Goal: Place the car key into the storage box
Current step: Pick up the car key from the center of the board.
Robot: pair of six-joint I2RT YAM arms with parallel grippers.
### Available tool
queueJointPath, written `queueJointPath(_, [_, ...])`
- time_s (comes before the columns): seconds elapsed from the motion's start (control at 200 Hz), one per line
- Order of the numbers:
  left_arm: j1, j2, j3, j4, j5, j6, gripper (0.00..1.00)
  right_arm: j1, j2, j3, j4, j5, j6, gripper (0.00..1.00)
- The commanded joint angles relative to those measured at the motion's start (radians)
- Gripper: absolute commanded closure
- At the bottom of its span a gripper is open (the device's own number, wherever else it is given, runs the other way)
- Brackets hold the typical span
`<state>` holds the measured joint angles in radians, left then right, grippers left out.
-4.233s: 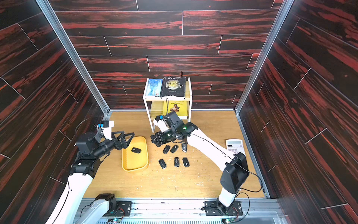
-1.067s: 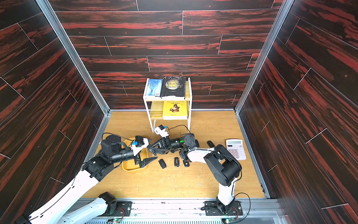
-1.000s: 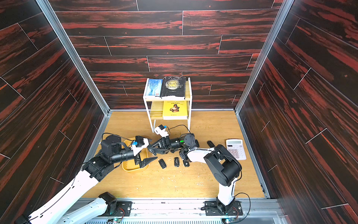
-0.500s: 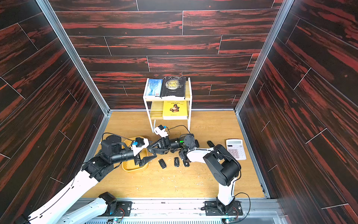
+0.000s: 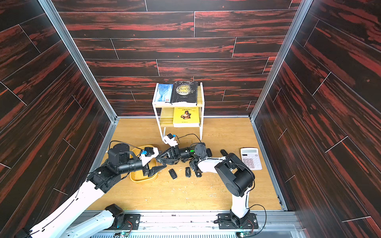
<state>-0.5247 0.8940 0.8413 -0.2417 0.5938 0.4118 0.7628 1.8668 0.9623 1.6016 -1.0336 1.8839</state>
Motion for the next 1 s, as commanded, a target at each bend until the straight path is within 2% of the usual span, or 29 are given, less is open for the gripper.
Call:
queueJointPath(0.0, [0.002,-0.026,0.033,-0.023,0.002,0.002,0.45,-0.011,0.024,0.023,0.067,0.021,0.011,0.61])
queueJointPath(0.411, [0.002,-0.037,0.016,-0.031,-0.019,0.007,0.48,-0.01,0.04,0.046,0.082,0.022,0.026,0.59])
queueJointPath(0.506, [0.002,-0.039,0.011,-0.032,-0.02,0.005,0.48,-0.01,0.047,0.05,0.082,0.023,0.027,0.65])
queueJointPath(0.792, [0.002,-0.033,-0.008,-0.006,-0.051,-0.003,0.49,-0.011,0.079,0.051,0.139,0.031,0.067,0.69])
queueJointPath(0.997, [0.002,-0.022,-0.013,-0.002,-0.066,0.004,0.49,-0.011,0.098,0.068,0.169,0.029,0.087,0.6])
